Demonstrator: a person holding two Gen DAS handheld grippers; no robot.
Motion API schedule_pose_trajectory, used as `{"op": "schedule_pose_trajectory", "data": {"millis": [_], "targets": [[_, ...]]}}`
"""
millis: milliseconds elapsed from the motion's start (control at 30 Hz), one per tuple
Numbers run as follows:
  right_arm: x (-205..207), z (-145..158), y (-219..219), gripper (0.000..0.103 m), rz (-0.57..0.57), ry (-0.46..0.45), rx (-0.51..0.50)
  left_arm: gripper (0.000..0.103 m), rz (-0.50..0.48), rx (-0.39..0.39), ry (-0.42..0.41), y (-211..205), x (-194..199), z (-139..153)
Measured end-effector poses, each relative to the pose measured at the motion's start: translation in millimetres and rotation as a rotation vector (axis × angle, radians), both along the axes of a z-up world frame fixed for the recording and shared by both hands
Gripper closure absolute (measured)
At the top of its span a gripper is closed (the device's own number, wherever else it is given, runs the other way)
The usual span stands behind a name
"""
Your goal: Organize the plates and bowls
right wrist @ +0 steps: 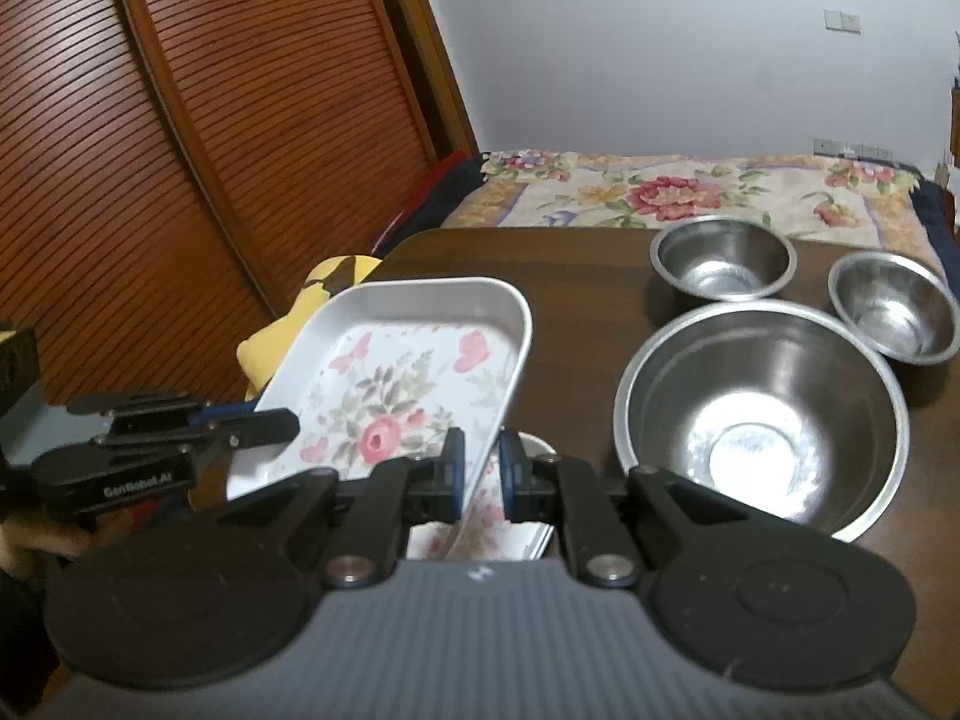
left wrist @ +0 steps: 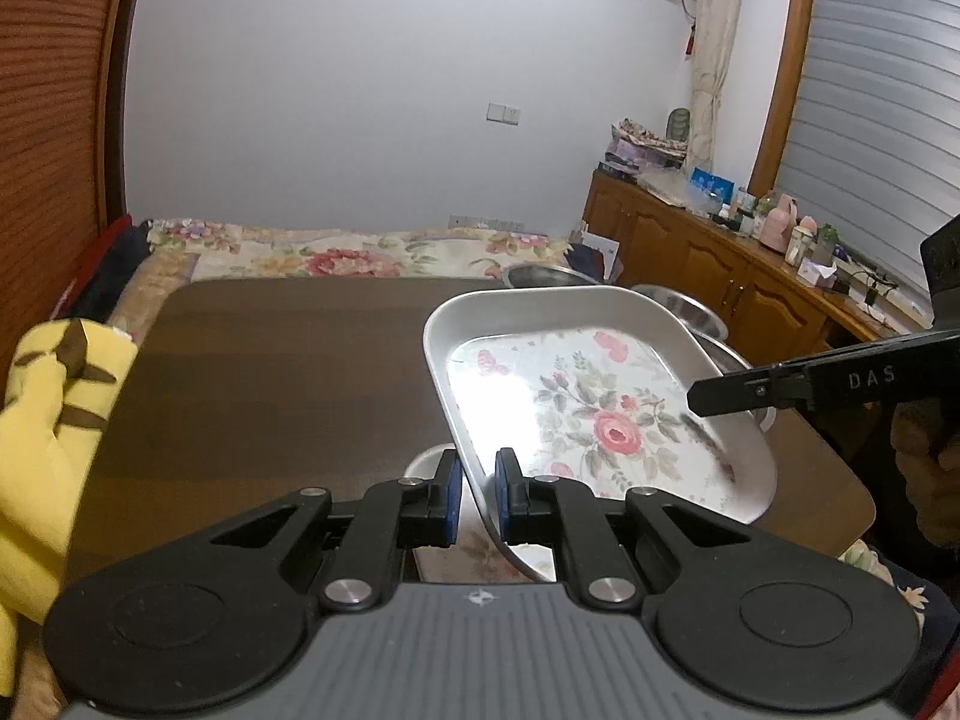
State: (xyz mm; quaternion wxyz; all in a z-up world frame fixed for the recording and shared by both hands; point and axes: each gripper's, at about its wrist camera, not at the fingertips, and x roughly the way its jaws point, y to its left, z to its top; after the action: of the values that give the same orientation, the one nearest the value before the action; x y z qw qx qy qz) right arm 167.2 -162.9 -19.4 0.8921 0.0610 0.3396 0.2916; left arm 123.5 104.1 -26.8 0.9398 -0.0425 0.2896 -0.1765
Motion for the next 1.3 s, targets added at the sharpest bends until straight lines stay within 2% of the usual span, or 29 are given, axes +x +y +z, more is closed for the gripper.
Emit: {"op": "schedule_pose_trajectory", "data": {"millis": [233, 433, 1067, 1300], "targets": [[-3, -28, 0, 0.089, -0.033, 0.030, 0.022, 0.090, -0.010, 0.036, 0.037, -8, -4, -25], [-10, -41, 0, 0.089, -0.044, 0.030, 0.036, 0.091, -0.007, 0.033, 0.057, -4, -3, -33], [-19, -57, 12, 0.089, -0.093, -0.020, 0.023, 0.091, 0.034, 0.041, 0.039, -9, 0, -43], [-26, -57, 16, 0.089, -0.101, -0.064, 0.010, 0.089, 0.041, 0.080, 0.029, -14, -2, -43]]}}
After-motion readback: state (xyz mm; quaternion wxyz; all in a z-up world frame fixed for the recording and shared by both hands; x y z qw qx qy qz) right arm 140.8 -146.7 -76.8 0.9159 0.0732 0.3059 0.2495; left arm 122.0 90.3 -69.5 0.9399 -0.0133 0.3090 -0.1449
